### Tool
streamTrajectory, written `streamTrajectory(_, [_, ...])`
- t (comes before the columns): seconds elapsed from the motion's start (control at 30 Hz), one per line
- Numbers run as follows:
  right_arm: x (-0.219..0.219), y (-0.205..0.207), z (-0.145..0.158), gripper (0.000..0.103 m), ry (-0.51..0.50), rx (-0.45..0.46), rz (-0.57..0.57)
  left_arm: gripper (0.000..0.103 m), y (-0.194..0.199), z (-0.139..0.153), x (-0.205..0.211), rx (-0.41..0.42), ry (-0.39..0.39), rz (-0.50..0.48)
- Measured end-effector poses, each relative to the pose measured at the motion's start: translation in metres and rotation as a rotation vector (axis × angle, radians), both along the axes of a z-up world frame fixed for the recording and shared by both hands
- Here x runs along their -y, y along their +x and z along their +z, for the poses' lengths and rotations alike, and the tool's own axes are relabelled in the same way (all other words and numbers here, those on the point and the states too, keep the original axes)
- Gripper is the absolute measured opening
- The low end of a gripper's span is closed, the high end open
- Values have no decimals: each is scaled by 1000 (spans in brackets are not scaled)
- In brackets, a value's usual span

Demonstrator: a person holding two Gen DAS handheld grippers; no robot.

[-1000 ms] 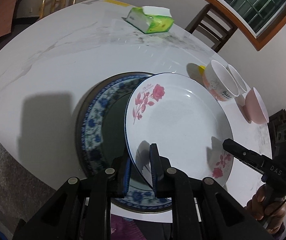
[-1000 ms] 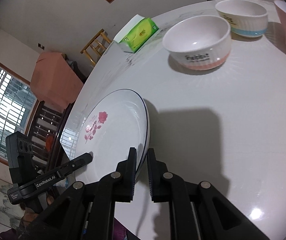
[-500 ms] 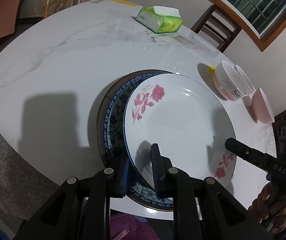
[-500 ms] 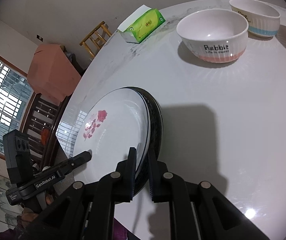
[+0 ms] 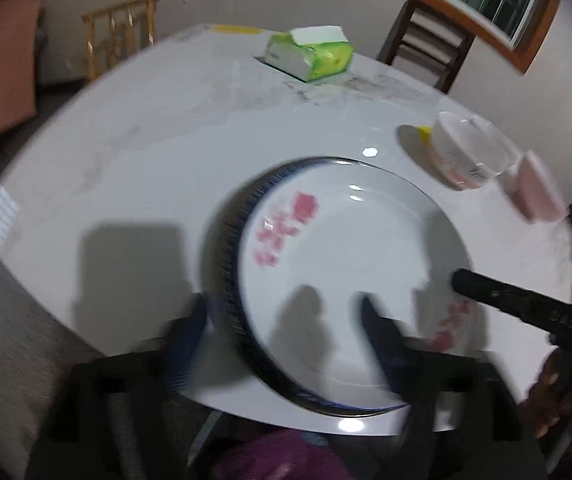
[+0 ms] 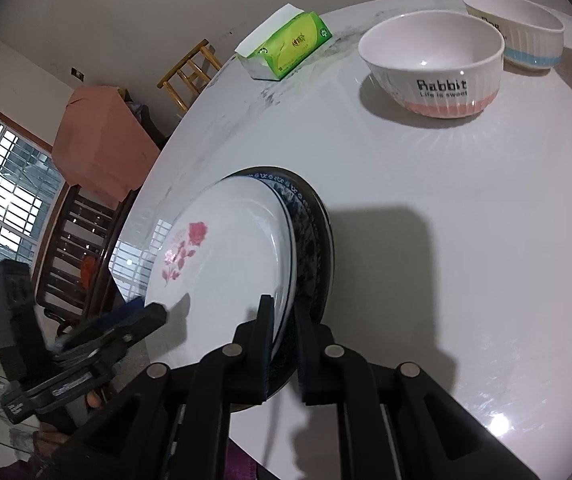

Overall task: Organize plates and bowls
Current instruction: 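Lower the white plate onto the stack and open both grippers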

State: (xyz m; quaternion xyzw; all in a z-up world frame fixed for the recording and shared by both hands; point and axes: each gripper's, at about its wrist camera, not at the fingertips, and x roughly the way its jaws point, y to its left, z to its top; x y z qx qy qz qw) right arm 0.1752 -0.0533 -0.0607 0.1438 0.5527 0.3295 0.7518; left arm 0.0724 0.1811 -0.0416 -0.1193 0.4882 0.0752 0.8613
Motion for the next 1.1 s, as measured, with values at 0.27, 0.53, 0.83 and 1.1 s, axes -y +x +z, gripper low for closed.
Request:
streamTrajectory(0.27, [-1,1,-1,10,8,12,-2,92,-1,7,-25,21,-67,40])
streamTrajectory(0.53, [-3,-2,3,11,-25,65,9,92,-3,-2,-23,-3,-92,40])
streamTrajectory(0.83, [1,-9,28,13,-76,220,-6,92,-4,0,-21,6,-82,26])
streamTrajectory(1.1, [45,-13,23,13,-18,204,-107,92,-4,13,-4,34,-53,-25])
